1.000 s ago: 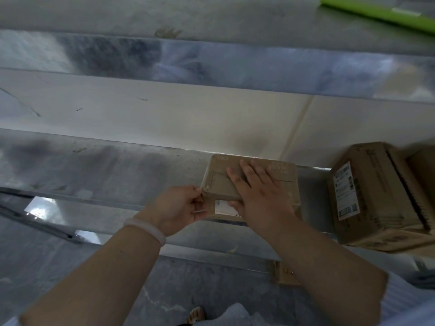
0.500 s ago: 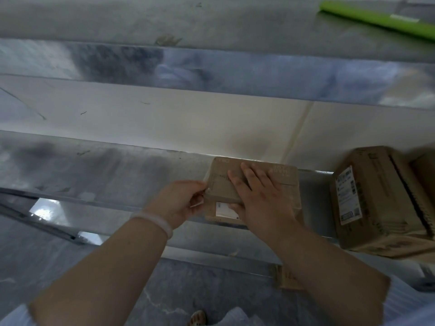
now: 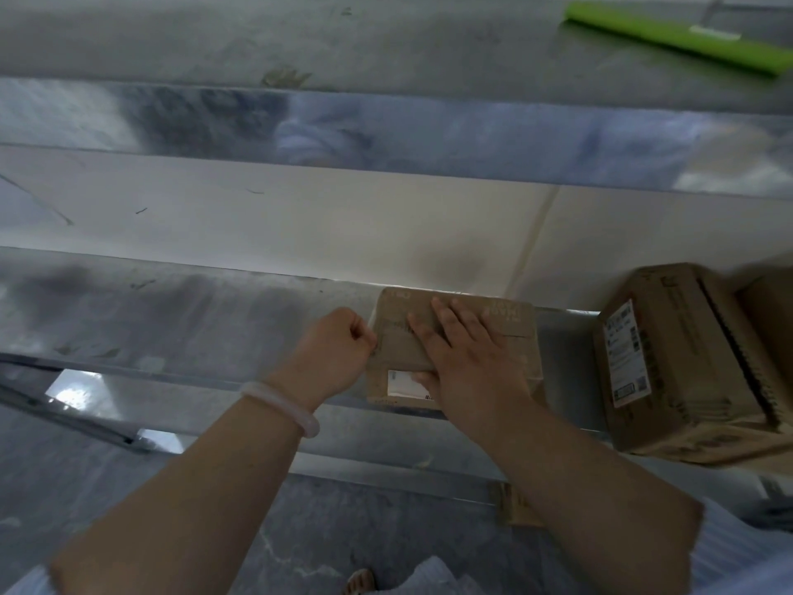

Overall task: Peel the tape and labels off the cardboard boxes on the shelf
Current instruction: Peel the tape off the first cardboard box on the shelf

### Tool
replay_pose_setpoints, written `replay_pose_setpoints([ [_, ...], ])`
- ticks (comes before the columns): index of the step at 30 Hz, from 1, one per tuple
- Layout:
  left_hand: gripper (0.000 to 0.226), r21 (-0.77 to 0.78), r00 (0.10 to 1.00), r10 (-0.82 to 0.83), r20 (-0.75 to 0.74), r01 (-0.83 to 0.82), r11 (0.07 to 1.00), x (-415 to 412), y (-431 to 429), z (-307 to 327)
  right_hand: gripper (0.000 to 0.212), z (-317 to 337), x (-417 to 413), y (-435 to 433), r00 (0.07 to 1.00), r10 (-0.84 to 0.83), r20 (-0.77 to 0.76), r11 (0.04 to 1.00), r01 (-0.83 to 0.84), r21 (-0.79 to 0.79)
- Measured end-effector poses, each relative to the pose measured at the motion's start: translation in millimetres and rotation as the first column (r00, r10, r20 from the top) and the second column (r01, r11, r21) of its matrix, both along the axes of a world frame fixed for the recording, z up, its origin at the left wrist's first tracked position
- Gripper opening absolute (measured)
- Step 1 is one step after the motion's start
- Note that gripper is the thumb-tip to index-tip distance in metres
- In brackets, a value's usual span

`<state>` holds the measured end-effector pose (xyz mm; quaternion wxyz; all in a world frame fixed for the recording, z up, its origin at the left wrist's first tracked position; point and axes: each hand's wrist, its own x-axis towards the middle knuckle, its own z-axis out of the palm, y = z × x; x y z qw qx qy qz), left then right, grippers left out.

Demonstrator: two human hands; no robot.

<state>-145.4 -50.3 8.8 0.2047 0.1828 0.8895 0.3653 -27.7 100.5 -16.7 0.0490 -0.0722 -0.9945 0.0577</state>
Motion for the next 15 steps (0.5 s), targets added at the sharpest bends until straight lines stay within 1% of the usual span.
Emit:
replay_pose_setpoints([
  [1,0.019,0.029,1.0,0.014,0.028,-0.015,0.999,0,0,0,0.07,1,0,0,1.0,-0.003,-0.007,1.0,0.003,-0.002],
  [2,0.02,0.106,0.993,0.053,0.104,-0.064,0.992,0,-1,-1,0.07,0,-1,0,1.0,-0.009,-0.017,1.0,0.009,0.002],
  [3,0.02,0.2,0.969,0.096,0.227,-0.142,0.969,2,-2,-2,0.07,-1,-2,0,1.0,-0.015,-0.025,1.0,0.015,0.01],
  [5,0.018,0.345,0.863,0.13,0.488,-0.327,0.88,6,-7,-2,0.071,-1,-4,-1,1.0,-0.017,-0.022,1.0,0.018,0.025],
  [7,0.014,0.4,0.784,0.116,0.61,-0.431,0.809,7,-13,-6,0.072,-2,-6,-1,1.0,-0.024,-0.007,0.998,0.024,0.057],
  [9,0.011,0.414,0.748,0.108,0.654,-0.475,0.777,8,-13,-8,0.073,-3,-6,-1,0.999,-0.041,-0.017,0.996,0.042,0.083],
  [10,0.011,0.409,0.746,0.114,0.656,-0.479,0.776,7,-12,-9,0.073,-4,-6,-1,0.998,-0.048,-0.031,0.995,0.05,0.087],
  [15,0.02,0.361,0.818,0.136,0.56,-0.389,0.848,-2,4,-11,0.075,-9,-4,0,0.993,-0.037,-0.111,0.993,0.049,0.112],
])
